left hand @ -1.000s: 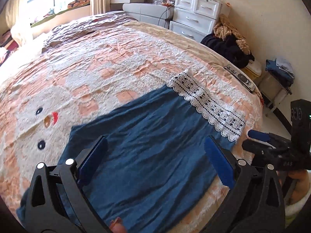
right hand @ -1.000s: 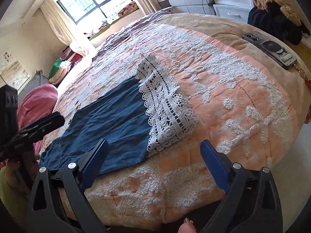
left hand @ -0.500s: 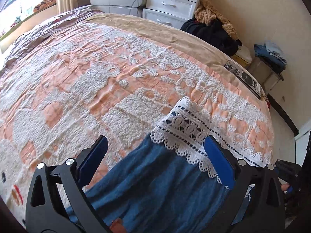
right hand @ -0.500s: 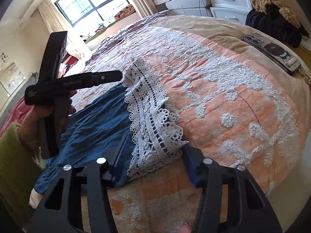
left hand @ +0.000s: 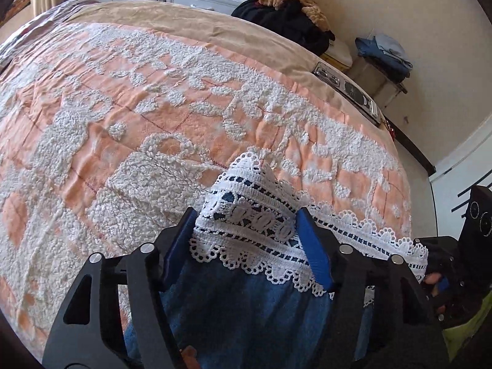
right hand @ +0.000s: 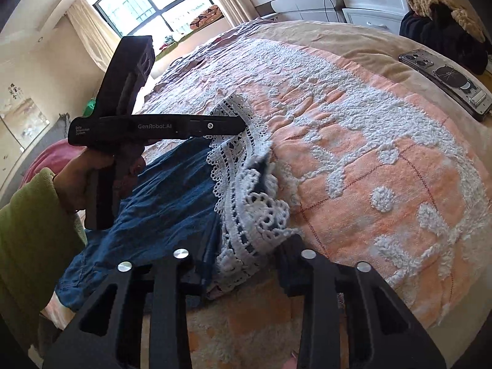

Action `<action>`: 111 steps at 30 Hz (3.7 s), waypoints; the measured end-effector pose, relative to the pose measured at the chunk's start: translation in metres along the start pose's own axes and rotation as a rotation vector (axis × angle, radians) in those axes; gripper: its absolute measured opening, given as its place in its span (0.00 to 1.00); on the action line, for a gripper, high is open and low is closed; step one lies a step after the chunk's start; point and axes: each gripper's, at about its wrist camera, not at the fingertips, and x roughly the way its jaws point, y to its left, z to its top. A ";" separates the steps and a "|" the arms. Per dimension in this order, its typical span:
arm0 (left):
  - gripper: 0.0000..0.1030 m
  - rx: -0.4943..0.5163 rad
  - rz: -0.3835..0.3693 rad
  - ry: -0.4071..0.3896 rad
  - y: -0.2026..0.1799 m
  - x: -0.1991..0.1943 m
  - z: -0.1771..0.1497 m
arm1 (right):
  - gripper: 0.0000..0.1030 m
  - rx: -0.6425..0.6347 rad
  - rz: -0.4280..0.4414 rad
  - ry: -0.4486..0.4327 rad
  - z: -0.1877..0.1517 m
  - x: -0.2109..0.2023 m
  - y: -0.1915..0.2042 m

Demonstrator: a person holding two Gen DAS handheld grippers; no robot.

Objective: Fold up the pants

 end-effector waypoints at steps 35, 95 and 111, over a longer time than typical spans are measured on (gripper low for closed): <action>0.51 -0.394 0.019 -0.244 0.091 -0.181 -0.175 | 0.24 -0.934 0.000 0.027 -0.108 0.028 0.239; 0.60 -0.539 0.110 -0.256 -0.050 -0.176 -0.260 | 0.43 -0.547 0.289 0.409 0.060 0.144 0.263; 0.02 -0.642 0.184 -0.249 -0.035 -0.172 -0.255 | 0.04 -0.609 0.246 0.370 0.063 0.142 0.261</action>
